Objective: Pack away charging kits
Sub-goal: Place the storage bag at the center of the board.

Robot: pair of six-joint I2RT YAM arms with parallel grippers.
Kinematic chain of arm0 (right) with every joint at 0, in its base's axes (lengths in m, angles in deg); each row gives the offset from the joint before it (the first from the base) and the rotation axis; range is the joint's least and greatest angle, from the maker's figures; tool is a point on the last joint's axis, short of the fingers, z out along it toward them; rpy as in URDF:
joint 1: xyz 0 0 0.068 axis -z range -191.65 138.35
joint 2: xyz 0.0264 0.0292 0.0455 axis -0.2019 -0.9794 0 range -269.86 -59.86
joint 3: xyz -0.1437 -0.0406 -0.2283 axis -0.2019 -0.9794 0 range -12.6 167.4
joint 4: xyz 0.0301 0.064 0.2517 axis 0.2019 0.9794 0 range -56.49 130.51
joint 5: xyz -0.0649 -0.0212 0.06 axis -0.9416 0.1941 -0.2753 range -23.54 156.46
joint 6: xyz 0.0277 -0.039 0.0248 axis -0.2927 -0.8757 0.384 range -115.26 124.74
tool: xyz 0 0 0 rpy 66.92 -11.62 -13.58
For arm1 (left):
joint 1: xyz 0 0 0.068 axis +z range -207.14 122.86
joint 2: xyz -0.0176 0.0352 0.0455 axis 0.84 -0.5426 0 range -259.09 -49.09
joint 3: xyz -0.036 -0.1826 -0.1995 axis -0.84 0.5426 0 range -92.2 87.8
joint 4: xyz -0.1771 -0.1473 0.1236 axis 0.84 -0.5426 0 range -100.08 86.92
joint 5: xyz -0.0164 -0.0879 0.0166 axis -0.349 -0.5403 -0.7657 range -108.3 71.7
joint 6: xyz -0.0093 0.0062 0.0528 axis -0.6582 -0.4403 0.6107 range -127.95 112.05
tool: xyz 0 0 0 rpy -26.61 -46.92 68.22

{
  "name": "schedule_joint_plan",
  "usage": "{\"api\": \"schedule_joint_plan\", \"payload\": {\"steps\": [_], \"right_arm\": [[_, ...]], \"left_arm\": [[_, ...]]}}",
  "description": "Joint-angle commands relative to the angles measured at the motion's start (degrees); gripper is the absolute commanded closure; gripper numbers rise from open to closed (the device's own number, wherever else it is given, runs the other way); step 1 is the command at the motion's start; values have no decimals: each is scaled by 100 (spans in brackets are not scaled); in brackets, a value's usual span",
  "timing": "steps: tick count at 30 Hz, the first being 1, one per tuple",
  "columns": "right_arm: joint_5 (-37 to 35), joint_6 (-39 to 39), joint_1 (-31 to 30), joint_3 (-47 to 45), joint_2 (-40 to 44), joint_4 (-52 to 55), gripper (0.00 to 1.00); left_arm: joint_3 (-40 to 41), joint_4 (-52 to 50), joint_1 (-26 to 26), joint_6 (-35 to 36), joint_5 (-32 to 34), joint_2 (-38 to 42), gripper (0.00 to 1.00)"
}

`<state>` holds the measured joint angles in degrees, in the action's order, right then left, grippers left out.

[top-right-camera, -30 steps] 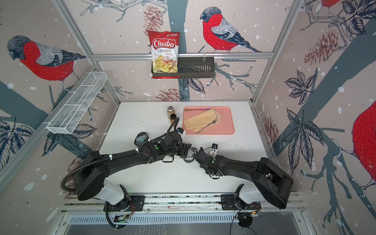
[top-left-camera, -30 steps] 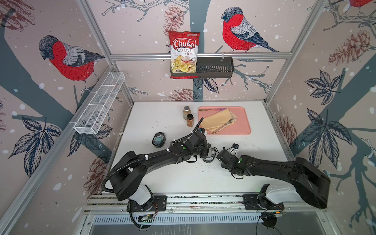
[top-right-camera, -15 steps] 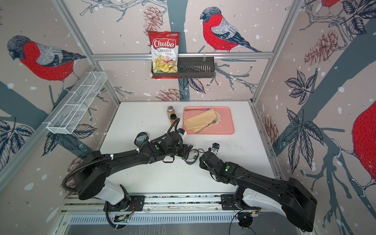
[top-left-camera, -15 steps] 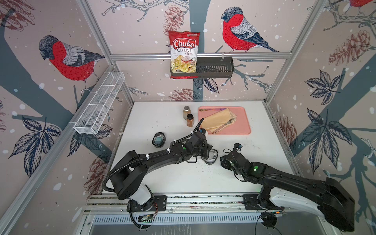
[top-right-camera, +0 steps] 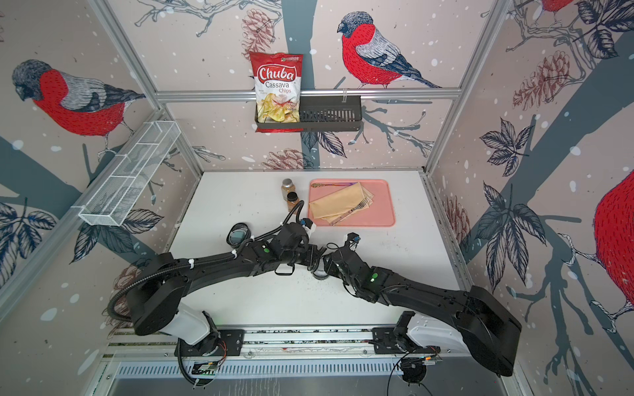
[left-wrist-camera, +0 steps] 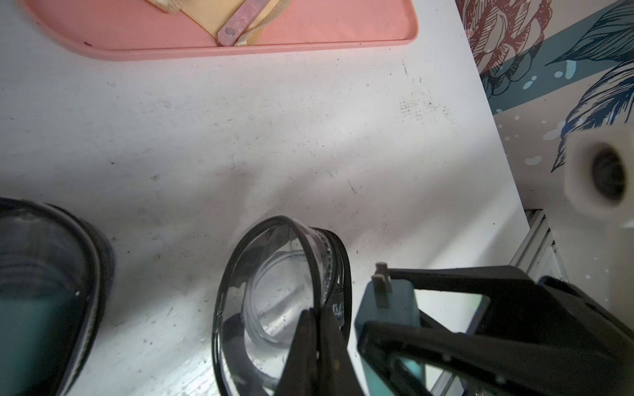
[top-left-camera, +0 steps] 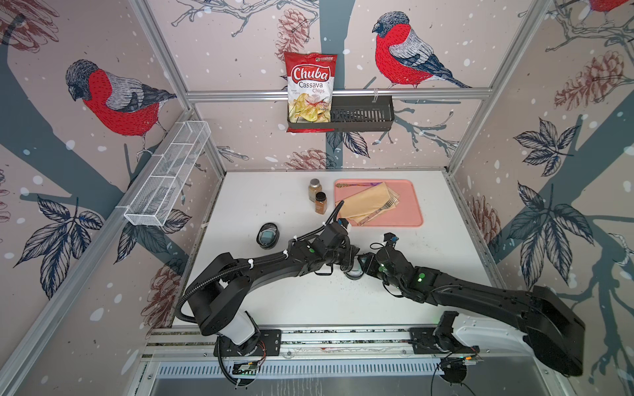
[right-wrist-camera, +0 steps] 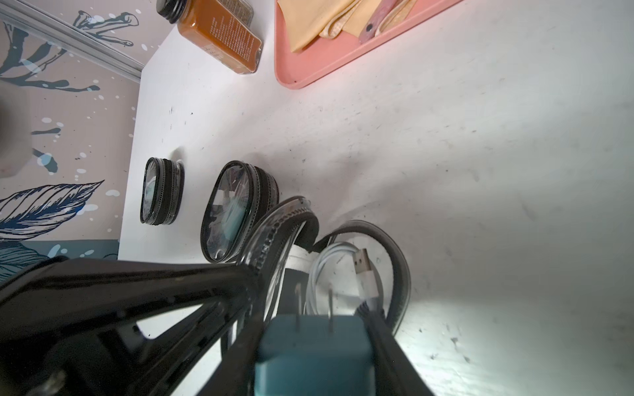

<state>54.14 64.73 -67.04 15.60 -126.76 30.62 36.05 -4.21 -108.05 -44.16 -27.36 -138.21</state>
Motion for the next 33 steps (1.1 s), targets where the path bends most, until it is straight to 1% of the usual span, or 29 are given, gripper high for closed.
{"api": "schedule_joint_plan", "payload": {"steps": [1, 4, 8, 11, 14, 20, 22, 26, 30, 33], "right_arm": [[118, 51, 112, -45, -244, -468, 88], [238, 123, 201, -166, -448, -752, 90], [281, 152, 231, -175, -635, -839, 89], [350, 121, 249, -127, -699, -844, 86], [387, 121, 260, -75, -744, -821, 81], [542, 186, 348, 42, -921, -763, 80], [611, 247, 390, 53, -973, -774, 73], [690, 275, 418, 144, -1094, -766, 68], [708, 270, 416, 244, -1219, -668, 56], [737, 269, 416, 264, -1294, -662, 50]], "left_arm": [[94, 444, -6, -3, -187, 98, 100], [213, 593, -5, -15, -267, 230, 100], [296, 735, -6, -3, -384, 312, 100], [280, 822, -6, -21, -549, 225, 100], [248, 857, -6, -27, -665, 113, 100], [230, 903, -6, -47, -777, 9, 100], [224, 928, -6, -48, -798, -7, 100], [231, 926, -2, -54, -799, -17, 100], [220, 925, -6, -59, -799, -48, 100], [215, 929, -5, -53, -799, -78, 100]]}}
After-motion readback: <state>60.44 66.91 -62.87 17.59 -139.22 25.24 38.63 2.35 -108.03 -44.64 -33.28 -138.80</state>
